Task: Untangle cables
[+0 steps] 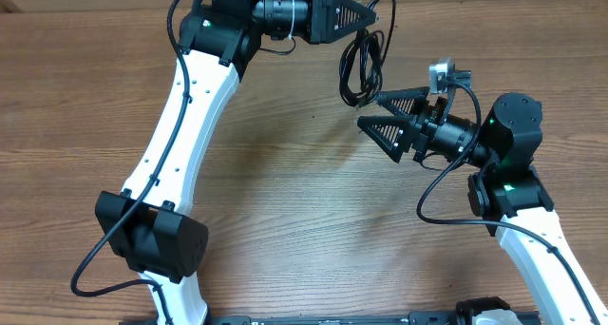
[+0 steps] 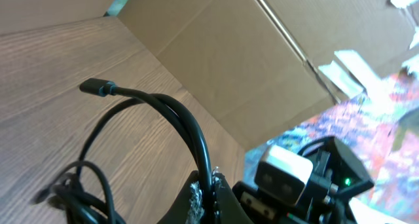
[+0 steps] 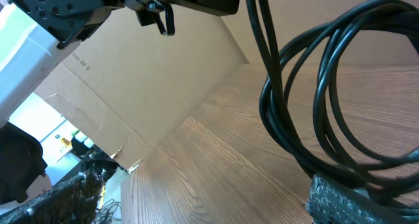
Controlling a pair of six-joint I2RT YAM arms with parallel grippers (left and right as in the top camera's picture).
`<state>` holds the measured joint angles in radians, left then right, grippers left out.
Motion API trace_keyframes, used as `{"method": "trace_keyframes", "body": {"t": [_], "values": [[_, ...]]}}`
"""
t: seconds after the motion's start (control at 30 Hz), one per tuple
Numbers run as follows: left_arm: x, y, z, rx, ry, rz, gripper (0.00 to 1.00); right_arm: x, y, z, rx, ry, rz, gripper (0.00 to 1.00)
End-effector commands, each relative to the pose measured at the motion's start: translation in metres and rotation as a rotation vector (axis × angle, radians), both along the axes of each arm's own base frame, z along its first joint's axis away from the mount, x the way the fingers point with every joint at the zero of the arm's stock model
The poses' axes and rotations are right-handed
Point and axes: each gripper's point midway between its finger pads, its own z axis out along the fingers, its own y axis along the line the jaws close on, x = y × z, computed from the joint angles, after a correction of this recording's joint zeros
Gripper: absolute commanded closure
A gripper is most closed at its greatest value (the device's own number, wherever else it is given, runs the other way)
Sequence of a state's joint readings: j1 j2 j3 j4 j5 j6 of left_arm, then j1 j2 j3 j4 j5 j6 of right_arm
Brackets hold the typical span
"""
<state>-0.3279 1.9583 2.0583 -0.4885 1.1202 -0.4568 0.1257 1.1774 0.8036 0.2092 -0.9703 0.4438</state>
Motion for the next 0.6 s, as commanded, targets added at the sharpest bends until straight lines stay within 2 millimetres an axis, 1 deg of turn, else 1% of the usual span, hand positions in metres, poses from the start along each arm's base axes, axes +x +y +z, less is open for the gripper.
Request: {"method": "trace_keyframes", "body": {"t": [0.0,0.1,0.17,0.2,0.23,0.37,0.43,0.5,0.53,0.57], "values": [[-0.011,-0.002,0.029,-0.038,0.046,0.013,0.96,0.000,0.000,-0.002,-0.004,-0.008,0.006,0.00],[-0.019,-0.009,0.030,-0.041,0.047,-0.021,0.96,0.007,-0.004,-0.003,-0.030,-0.043,-0.040,0.02],[-0.025,-0.013,0.030,-0.046,0.045,-0.045,0.96,0.018,-0.010,-0.004,-0.039,-0.044,-0.112,0.03],[-0.028,-0.014,0.031,-0.050,0.047,-0.063,0.96,0.031,-0.020,-0.005,-0.052,-0.044,-0.205,0.03],[-0.031,-0.014,0.032,-0.053,0.049,-0.078,0.96,0.035,-0.023,-0.006,-0.057,-0.044,-0.239,0.04],[-0.034,-0.018,0.032,-0.054,0.050,-0.088,0.96,0.046,-0.033,-0.009,-0.074,-0.039,-0.324,0.08],[-0.037,-0.022,0.032,-0.054,0.048,-0.099,0.96,0.050,-0.038,-0.014,-0.099,-0.035,-0.358,0.17],[-0.040,-0.025,0.033,-0.055,0.045,-0.107,0.96,0.050,-0.038,-0.017,-0.127,-0.058,-0.355,0.25],[-0.041,-0.026,0.033,-0.056,0.045,-0.111,0.96,0.050,-0.039,-0.017,-0.138,-0.069,-0.354,0.28],[-0.041,-0.027,0.033,-0.055,0.045,-0.112,0.96,0.050,-0.039,-0.017,-0.143,-0.074,-0.353,0.29]]}}
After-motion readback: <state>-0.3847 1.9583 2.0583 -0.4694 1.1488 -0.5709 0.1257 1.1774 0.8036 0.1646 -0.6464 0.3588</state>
